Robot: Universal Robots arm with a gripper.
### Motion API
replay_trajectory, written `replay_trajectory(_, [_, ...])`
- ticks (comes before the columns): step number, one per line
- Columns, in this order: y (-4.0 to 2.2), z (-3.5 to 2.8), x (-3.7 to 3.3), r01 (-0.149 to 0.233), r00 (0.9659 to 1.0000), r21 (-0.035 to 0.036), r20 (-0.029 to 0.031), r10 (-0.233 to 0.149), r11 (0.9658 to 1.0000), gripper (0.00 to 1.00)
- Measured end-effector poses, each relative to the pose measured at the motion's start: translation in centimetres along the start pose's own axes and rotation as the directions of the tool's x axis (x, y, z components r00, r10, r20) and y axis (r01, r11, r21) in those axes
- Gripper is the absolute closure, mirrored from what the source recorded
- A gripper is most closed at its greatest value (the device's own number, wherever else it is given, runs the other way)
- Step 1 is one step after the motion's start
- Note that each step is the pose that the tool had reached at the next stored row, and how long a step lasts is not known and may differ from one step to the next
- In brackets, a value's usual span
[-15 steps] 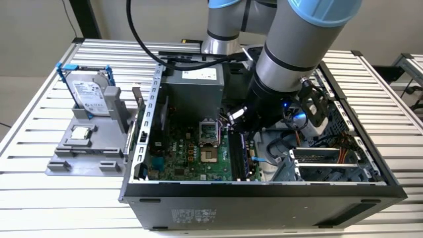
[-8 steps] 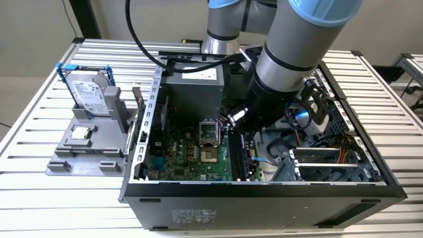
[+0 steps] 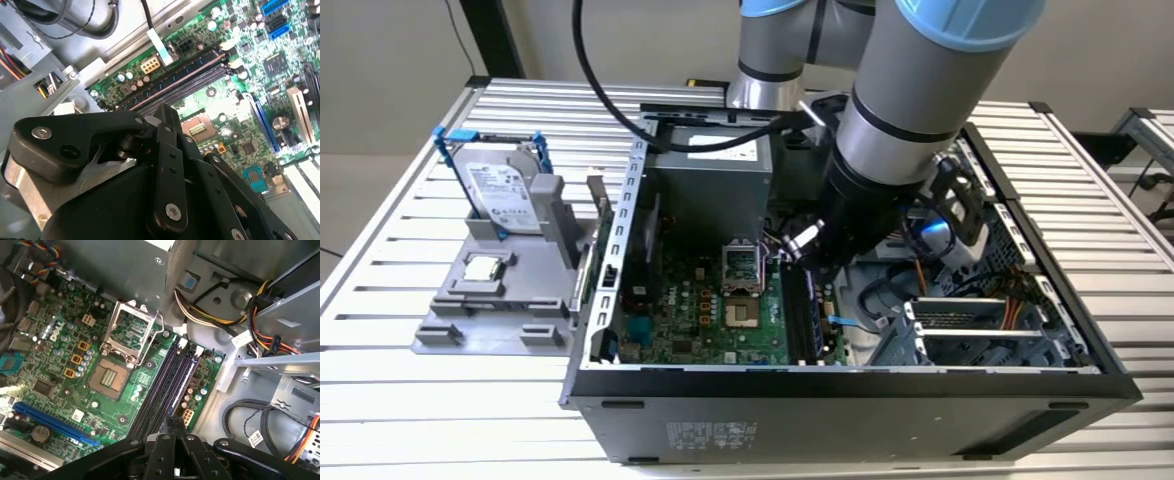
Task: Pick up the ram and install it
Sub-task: 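Insert the ram into the slot, then press down the ram until it locks into place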
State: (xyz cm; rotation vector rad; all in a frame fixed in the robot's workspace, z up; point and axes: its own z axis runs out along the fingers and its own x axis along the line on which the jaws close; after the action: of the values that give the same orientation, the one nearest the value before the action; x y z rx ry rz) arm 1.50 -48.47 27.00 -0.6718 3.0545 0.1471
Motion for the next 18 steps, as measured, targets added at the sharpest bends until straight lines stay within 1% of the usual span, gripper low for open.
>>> replay_trajectory(1, [0.0,0.0,0.0,0.007,1.0,0.002,0.0042,-0.007,1.0,1.0])
replay_trajectory(2, [-0.01,0.0,-0.01,0.015,0.9999,0.0029,0.0059,-0.015,0.9999,1.0])
replay_trajectory(4, [-0.01,0.0,0.0,0.031,0.9995,0.0036,0.0068,-0.031,0.9995,1.0])
replay_trajectory(7, [0.0,-0.01,0.01,0.057,0.9984,0.0029,0.0048,-0.057,0.9984,1.0])
replay_trajectory(10, [0.0,-0.02,0.0,0.087,0.9962,0.0019,0.002,-0.087,0.9962,1.0])
replay_trajectory(18, [0.0,-0.02,0.0,0.157,0.9876,-0.0012,-0.0038,-0.157,0.9876,1.0])
